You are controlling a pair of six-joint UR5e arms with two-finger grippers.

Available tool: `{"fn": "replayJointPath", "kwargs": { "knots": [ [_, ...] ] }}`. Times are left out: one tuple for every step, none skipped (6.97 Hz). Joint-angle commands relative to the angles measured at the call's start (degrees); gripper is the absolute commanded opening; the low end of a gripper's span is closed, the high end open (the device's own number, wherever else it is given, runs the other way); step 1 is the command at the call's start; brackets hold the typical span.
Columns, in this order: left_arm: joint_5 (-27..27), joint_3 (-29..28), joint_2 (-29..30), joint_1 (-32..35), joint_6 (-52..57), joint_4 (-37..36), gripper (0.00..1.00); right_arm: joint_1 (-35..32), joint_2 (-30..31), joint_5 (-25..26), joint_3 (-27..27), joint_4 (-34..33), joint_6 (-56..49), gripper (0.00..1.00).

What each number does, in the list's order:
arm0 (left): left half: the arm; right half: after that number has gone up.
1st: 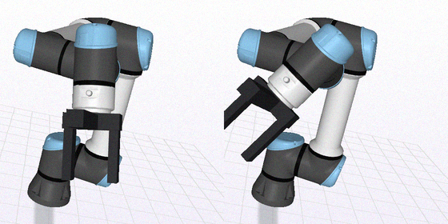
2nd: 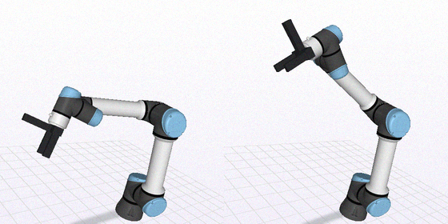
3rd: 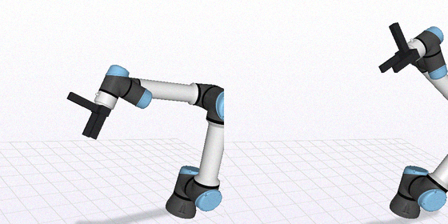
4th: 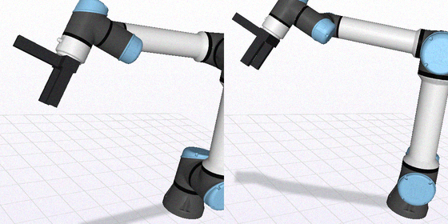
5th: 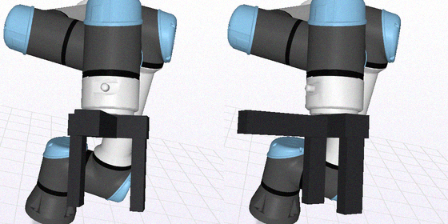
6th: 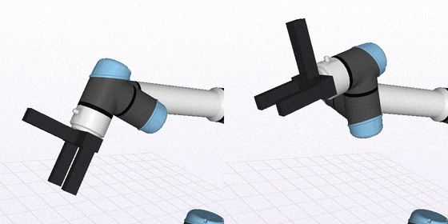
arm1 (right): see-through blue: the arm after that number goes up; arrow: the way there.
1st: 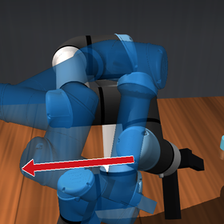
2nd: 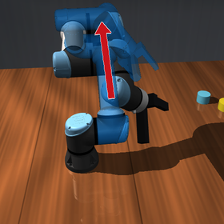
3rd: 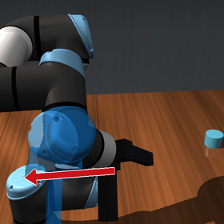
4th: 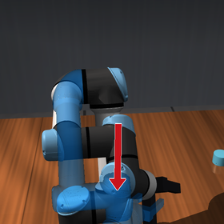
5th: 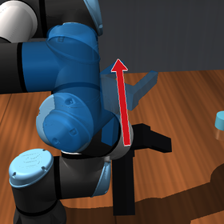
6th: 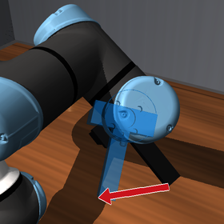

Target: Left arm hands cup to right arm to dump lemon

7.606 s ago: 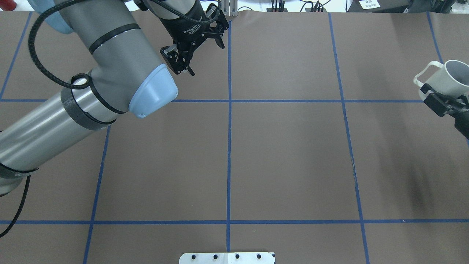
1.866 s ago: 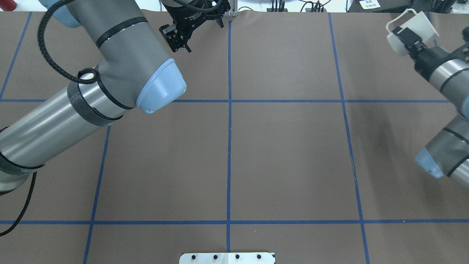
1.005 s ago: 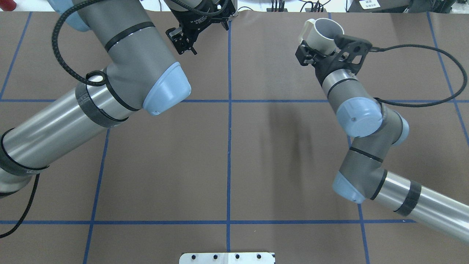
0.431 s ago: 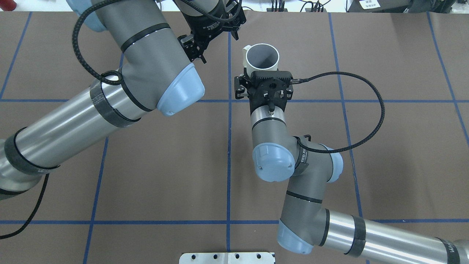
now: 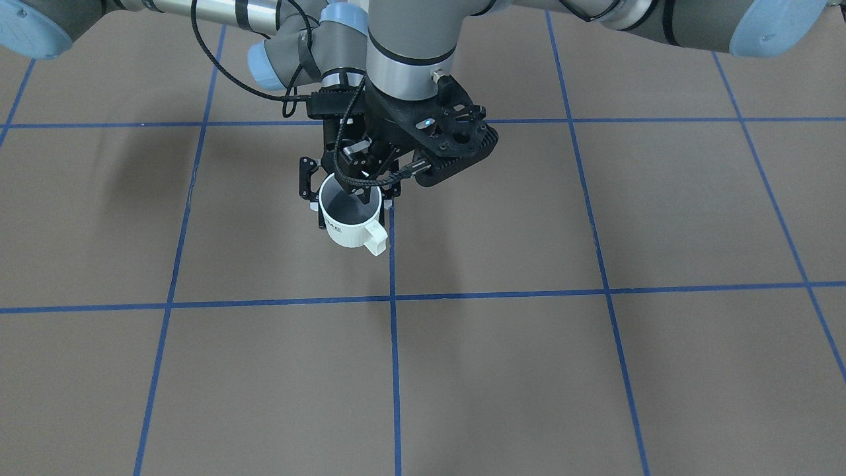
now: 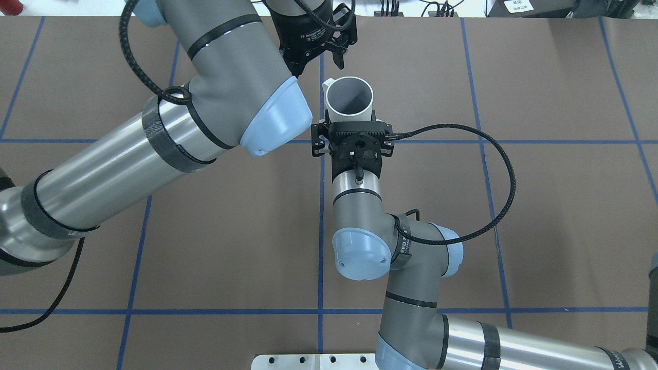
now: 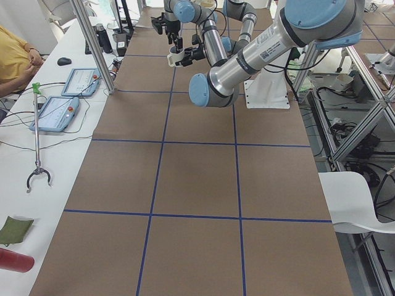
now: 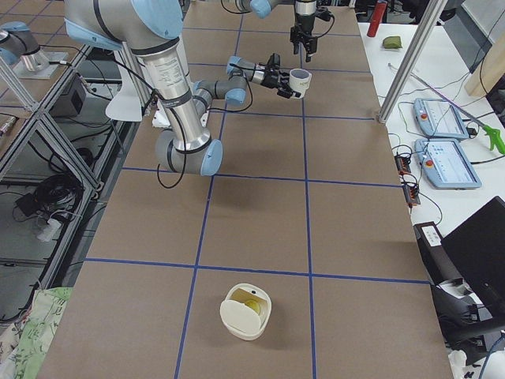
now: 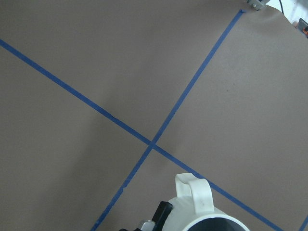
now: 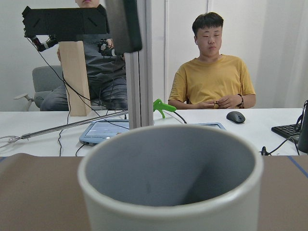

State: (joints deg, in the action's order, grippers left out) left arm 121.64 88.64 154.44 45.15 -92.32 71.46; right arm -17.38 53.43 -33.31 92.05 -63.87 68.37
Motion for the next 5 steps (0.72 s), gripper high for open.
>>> {"fn": "replayJointPath", "kwargs": {
  "knots": [
    [2.6,-0.3,0.1,-0.9,0.8,-1.0,0.83,0.2,-0.3,0.9,0.1,0.6,1.1,0.07],
    [2.6,-0.6,0.2,-1.1,0.8,-1.0,0.83,0.2,-0.4,0.9,0.1,0.5,2.3,0.11],
    [2.6,-0.7,0.2,-1.2,0.8,-1.0,0.83,0.2,-0.8,0.8,0.1,0.5,2.4,0.13],
    [2.6,-0.7,0.2,-1.5,0.7,-1.0,0.83,0.2,-1.1,0.9,0.1,0.4,2.4,0.13],
    [2.6,-0.7,0.2,-1.6,0.7,-1.1,0.83,0.3,-1.1,0.9,0.1,0.4,2.4,0.15]
  ]
}}
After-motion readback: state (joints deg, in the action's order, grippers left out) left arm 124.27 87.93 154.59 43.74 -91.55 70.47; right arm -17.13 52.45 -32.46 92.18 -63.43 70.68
